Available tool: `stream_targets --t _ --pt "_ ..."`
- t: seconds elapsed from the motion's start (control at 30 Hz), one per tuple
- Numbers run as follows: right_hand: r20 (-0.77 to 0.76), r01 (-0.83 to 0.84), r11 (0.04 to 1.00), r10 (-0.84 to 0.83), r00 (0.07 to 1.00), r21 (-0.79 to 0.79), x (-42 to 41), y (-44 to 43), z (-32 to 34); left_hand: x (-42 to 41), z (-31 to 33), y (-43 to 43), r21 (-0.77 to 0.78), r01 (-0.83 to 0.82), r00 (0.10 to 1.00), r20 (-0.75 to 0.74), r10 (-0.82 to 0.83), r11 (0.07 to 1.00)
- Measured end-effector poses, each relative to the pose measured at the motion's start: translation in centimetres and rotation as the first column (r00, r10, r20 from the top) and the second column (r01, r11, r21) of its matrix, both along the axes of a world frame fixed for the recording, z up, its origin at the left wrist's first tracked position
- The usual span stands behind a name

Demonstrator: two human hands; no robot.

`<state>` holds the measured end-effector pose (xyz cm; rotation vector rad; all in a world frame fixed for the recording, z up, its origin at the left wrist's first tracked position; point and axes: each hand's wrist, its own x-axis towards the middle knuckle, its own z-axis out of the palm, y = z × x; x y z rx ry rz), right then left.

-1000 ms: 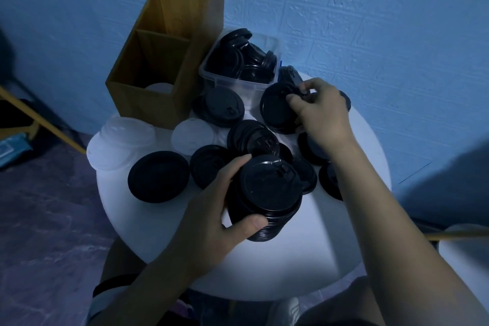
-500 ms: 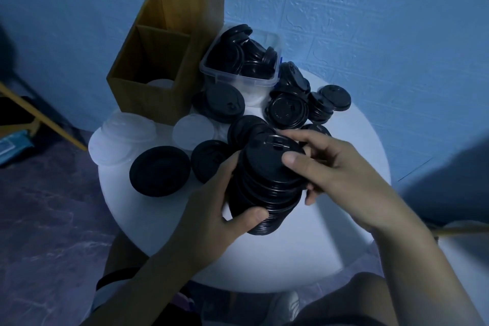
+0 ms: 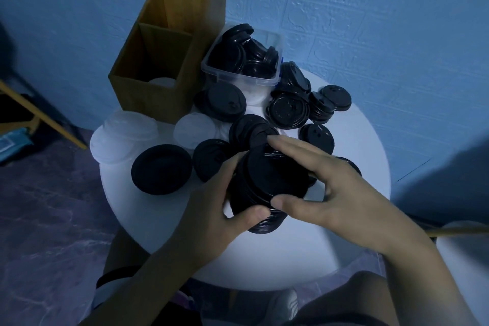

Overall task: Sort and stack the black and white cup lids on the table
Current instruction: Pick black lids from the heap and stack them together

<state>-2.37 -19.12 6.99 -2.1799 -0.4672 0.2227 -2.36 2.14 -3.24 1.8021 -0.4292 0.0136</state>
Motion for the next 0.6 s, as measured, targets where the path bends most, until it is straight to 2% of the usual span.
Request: stream_targets --t 0.27,0.43,0.6 --pt "-0.069 -0.058 0.997 0.054 0.996 -0.051 -0.3 -1.0 0.2 -0.2 0.6 -0.1 0.045 0.069 0.997 -0.027 -0.068 0.997" --pt "-0.057 -0.098 0.988 0.091 0.994 -0.12 -0.3 -1.6 0.6 -0.6 1.1 -0.2 0.044 0.106 0.994 -0.01 -0.106 0.993" --pt "-0.085 -0.127 0.985 0.117 0.989 -0.116 0.1 -1.7 0.9 -0.6 1.3 -0.2 0.038 0.116 0.993 -0.032 -0.115 0.992"
